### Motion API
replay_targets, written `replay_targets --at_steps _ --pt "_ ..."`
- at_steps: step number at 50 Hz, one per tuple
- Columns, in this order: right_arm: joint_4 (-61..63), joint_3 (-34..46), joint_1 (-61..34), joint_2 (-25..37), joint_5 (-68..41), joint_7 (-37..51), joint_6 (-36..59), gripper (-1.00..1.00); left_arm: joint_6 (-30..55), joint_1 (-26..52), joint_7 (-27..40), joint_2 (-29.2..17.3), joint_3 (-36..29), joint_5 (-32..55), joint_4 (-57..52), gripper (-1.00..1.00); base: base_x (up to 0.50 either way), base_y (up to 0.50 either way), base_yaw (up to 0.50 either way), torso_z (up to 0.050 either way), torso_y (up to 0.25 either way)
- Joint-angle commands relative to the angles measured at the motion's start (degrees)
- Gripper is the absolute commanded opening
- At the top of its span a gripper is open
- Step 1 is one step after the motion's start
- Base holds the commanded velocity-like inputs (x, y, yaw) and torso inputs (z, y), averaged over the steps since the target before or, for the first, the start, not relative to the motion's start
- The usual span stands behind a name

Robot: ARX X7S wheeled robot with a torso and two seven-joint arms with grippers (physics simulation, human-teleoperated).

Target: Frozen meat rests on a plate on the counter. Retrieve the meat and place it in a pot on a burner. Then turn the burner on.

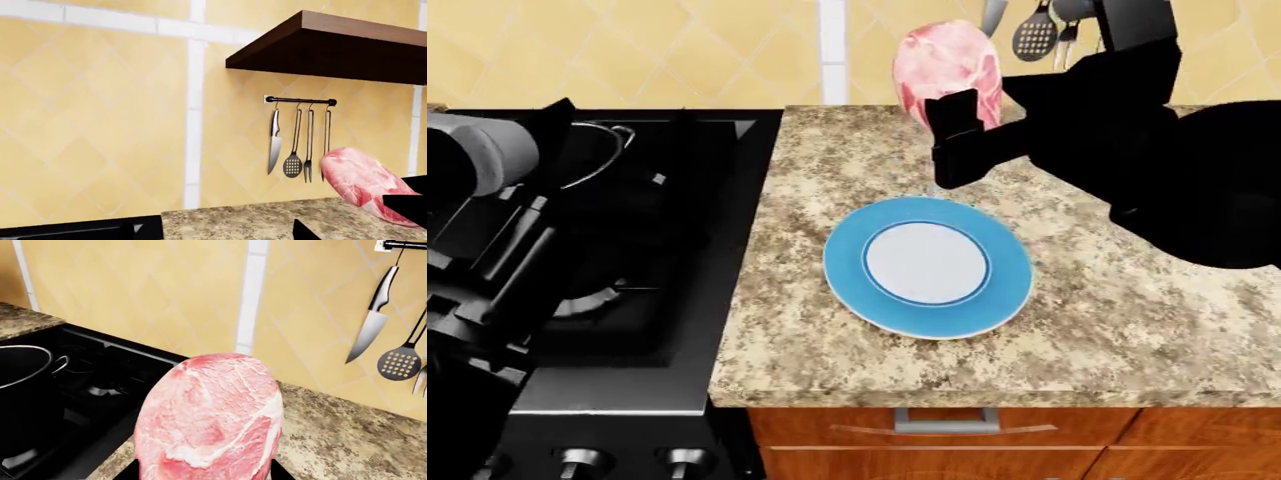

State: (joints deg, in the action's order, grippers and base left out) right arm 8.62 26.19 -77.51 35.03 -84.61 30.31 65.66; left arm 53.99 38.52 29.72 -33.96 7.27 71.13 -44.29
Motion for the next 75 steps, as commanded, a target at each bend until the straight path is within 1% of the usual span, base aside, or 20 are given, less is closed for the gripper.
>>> replay_targets --at_steps 1,11,39,60,75 --pt "3.4 -2.3 -1.7 0.6 -2.6 1.9 0.4 -1.0 0.3 1.6 2.0 -2.6 3.0 2.6 -1.9 1.0 0.0 0.5 0.0 0.0 0.0" --pt "3.8 -2.3 -1.9 0.8 -3.6 2.3 0.5 -1.0 -0.2 0.6 1.6 -2.8 3.1 1.7 -2.1 1.0 0.0 0.5 0.0 0.0 0.0" --pt "4.5 -2.3 -1.2 1.5 -4.7 2.7 -0.1 -1.0 -0.4 -0.2 2.6 -3.3 2.8 2.8 -2.8 1.0 0.0 0.5 0.0 0.0 0.0" --pt "4.2 -1.8 -1.3 1.5 -5.0 2.9 -0.3 -1.0 -1.4 -1.0 1.3 -3.1 2.2 1.2 -2.1 1.0 0.0 0.5 0.0 0.0 0.0" --pt "-0.4 1.5 -3.3 -0.1 -2.2 0.0 1.0 -1.0 -2.7 -2.2 -0.4 -2.5 1.4 -1.1 -0.9 1.0 0.0 0.0 0.0 0.0 0.0"
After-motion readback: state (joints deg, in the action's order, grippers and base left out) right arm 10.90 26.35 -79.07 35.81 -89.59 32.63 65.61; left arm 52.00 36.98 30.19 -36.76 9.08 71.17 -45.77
